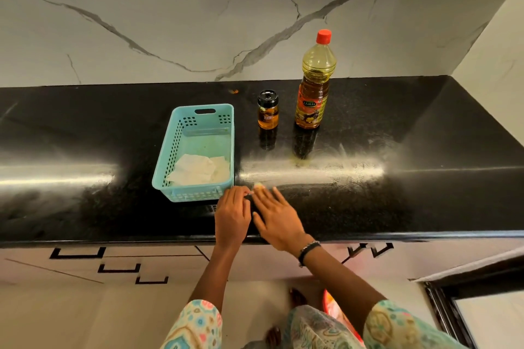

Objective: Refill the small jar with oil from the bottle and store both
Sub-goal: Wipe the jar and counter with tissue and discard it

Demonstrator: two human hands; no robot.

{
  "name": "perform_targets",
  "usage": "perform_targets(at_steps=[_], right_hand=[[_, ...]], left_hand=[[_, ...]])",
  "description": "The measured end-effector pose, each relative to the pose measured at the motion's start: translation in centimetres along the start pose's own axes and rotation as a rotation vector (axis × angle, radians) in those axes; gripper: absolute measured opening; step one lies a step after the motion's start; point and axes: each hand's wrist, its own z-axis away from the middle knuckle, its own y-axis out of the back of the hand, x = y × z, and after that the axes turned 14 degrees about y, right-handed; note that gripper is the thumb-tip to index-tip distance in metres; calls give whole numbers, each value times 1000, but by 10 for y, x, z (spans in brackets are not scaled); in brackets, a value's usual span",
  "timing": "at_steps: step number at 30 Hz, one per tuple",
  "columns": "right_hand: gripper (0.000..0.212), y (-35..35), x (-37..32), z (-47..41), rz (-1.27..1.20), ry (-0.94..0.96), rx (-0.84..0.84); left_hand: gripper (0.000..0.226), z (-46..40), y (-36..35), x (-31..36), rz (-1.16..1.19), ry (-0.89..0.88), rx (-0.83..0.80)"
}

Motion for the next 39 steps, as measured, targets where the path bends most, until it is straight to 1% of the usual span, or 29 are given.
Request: perform_targets(at_steps=[3,6,9,12,14,16,18,20,23,25,26,28,30,31,33,35,37,39], right_hand=[[58,-9,-18,14,-39,125,2],[55,-15,-28,45,-9,176,-24],[53,-8,-12,72,27,135,0],[53,3,16,86,93,-18,44],[54,10,27,84,112,-109,29],[55,11,27,70,110,-134,19],[57,6,15,49,96,-109,15],[57,-1,-6,38,86,-46,7],[57,-9,-28,61,70,90,-26],[55,-5,-24,84,67,126,-8],[54,-3,-17,92,79,112,13],[53,3,-1,94,106,15,42],[53,6,7,82,123,-92,31],[54,6,5,72,122,-115,18],[55,1,-6,51,118,-107,3],[55,-5,-25,41,103,-60,-4],[54,-10,-37,53,83,16,-16],[53,-8,-33,77,67,44,11]], left_hand=[[20,8,2,-7,39,37,25],[20,15,3,-16,14,1,35],[20,13,1,-19,-10,-13,41],[21,12,-1,-19,-18,-15,17],[22,12,-2,-19,-21,-9,0],[20,13,-2,-19,-34,-4,-10],[19,13,-1,-19,-44,-11,-19],[18,13,-1,-19,-34,-13,-29],[20,14,0,-20,-20,-8,-32],[21,14,-1,-21,-19,-14,-31],[21,14,-1,-21,-20,-18,-30],[20,14,-2,-22,-26,-23,-29],[20,14,-2,-22,-33,-26,-29],[21,14,-1,-22,-36,-25,-32],[21,14,-1,-22,-34,-15,-39],[22,14,-1,-22,-16,-2,-42],[22,15,0,-22,-11,0,-40],[21,15,1,-22,-9,-5,-36]])
